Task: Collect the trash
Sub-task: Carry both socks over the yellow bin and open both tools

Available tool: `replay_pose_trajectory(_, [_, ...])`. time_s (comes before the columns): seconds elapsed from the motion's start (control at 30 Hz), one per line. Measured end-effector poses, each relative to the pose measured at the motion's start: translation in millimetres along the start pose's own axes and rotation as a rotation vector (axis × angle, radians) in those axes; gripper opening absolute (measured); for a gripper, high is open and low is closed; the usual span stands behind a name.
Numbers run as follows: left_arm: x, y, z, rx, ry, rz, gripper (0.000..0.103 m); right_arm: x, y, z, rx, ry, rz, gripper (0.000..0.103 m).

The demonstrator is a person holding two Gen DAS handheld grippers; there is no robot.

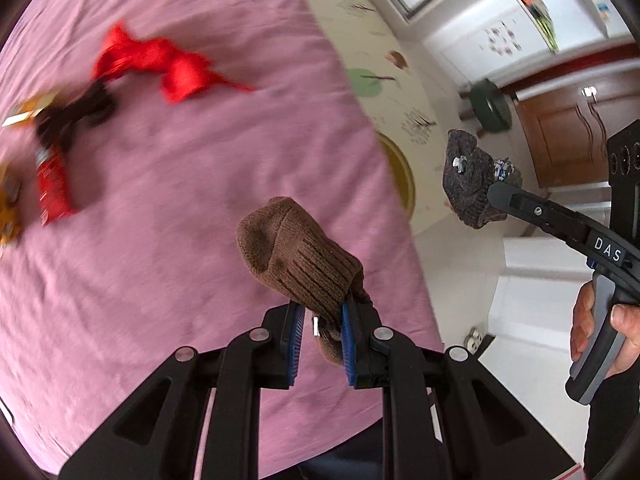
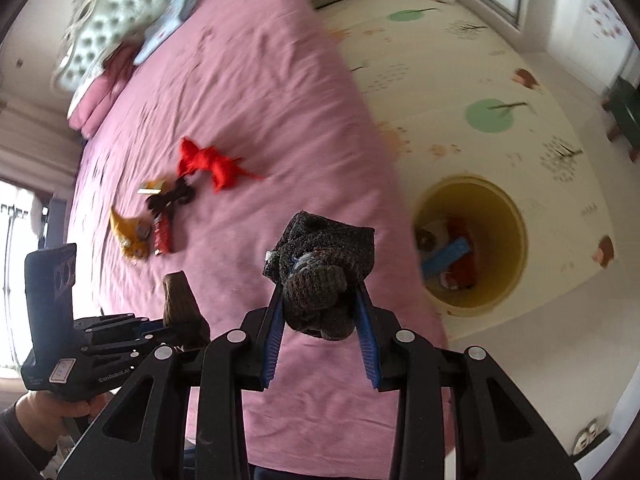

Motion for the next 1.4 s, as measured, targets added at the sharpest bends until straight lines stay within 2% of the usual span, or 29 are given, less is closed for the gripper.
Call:
replay_pose_trajectory(0.47, [60.7,-115.6,51.9,0.223,0.078,-0.057,0.017,-33.1,-103.3,-0.1,0.135,-0.056,-0.069,0.033])
replay_pose_trajectory(0.7, [90.2,-145.6,73.7,0.279,0.11,-0.074,0.017,-37.6,-134.7,11.2,0.162,-0.07,-0.083,0.033])
replay_pose_trajectory(0.9, [102.0,-168.7,92.6,0.324,0.107,-0.1,0.017,-39.7,-149.0,25.6,0.158,-0.081,-0.097,0.034])
replay_pose_trajectory(1.03, [102.9,-180.5,95.3,0.369,0.103,-0.116,0.02,-44.9,-156.1,33.4,0.163,-0.104,-0.097,0.04])
replay_pose_trajectory(1.07, [103.0,-183.2,96.4,0.38,0.099,-0.116,0.027,-46.6,-158.5,35.0,0.169,-0.112,-0.094,0.041])
replay_pose_trajectory(1.17, [100.9,-187.9,98.8,0.409,0.07,-0.102,0.078,-51.1,-164.4,37.6,0.188,-0.132,-0.091,0.048])
replay_pose_trajectory(1.4, [91.8,-184.9,97.2,0.435,0.052,-0.082,0.078,-59.8,-166.6,41.8,0.216,-0.153,-0.076,0.048])
Point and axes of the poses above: each gripper's, at about its wrist camera, not at the fingertips, and x roughly the way its jaws point, y to its left, z to its top, the point moved 1 cm from there along x, roughly the way its jaws point, and after that the axes turned 5 degrees about -y, right-handed, at the moved point
